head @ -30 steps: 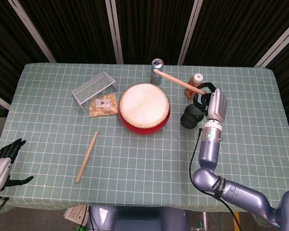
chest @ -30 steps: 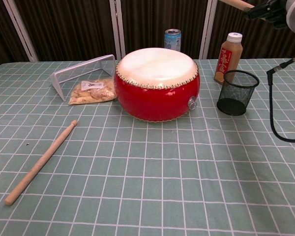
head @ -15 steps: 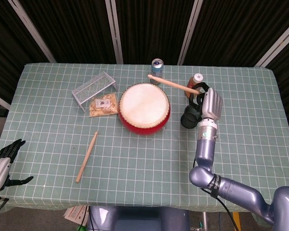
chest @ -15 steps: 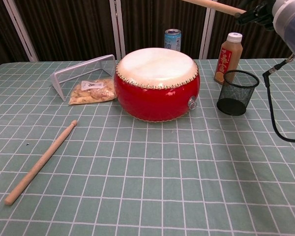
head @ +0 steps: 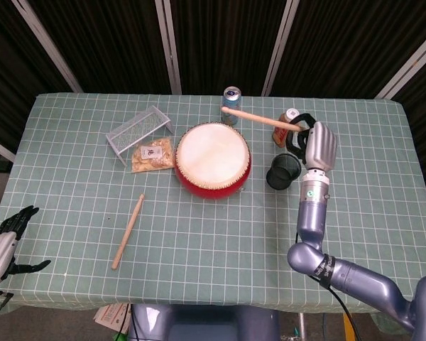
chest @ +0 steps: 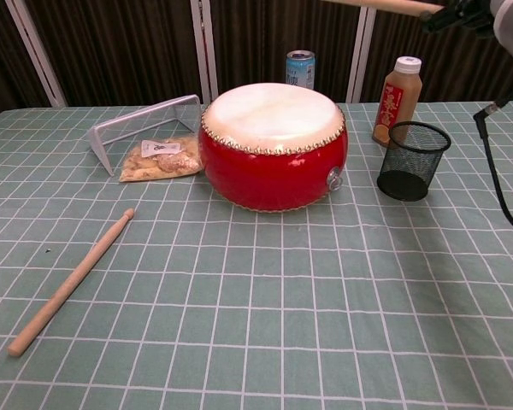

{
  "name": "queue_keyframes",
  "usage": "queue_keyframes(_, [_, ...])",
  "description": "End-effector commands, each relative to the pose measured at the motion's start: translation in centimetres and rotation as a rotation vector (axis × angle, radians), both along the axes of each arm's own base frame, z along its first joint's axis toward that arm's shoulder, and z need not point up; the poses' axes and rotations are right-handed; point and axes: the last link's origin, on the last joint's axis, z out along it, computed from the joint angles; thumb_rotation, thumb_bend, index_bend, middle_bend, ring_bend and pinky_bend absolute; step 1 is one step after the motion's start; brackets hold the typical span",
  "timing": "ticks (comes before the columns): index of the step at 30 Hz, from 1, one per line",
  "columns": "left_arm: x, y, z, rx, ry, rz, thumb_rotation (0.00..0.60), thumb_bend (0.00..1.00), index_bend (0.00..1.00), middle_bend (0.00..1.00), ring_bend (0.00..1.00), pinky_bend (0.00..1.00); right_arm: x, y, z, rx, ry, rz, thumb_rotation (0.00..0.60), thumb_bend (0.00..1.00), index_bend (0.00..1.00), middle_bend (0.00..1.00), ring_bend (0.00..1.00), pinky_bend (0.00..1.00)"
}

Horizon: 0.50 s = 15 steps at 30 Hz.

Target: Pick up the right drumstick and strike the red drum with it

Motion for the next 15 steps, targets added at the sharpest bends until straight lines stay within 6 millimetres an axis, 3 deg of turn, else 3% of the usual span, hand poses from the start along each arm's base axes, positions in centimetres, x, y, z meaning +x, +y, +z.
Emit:
queue_keyframes(1, [0.0,0.0,0.0,0.0,0.002,-0.001,0.6,0.0,0.0,0.0,0.0,0.0,-0.9,1.0,-2.8,0.078,0.151,0.024,0.6,0.58,0.93,0.99,1.0,0.99])
queue_keyframes(4, [0.1,0.0,-0.1,-0.004,0.004,-0.004,0.6,0.0,0.0,0.0,0.0,0.0,-2.1,2.8,-7.6,0.203,0.437,0.082,0.6,0.58,0.93,0.99,1.0,0.99])
queue_keyframes(10, [0.0,-0.1,0.0,0.002,0.0,-0.001,0.6,0.0,0.0,0.0,0.0,0.0,-2.2,3.2,-10.7,0.218,0.928,0.181,0.6,0.58,0.93,0.99,1.0,0.99])
queue_keyframes(15, [0.0,-0.1,0.1,0.002,-0.007,0.007,0.6,0.0,0.0,0.0,0.0,0.0,-0.3,3.0,-9.9,0.157,0.739,0.16,0.6,0.59,0.93,0.99,1.0,0.99])
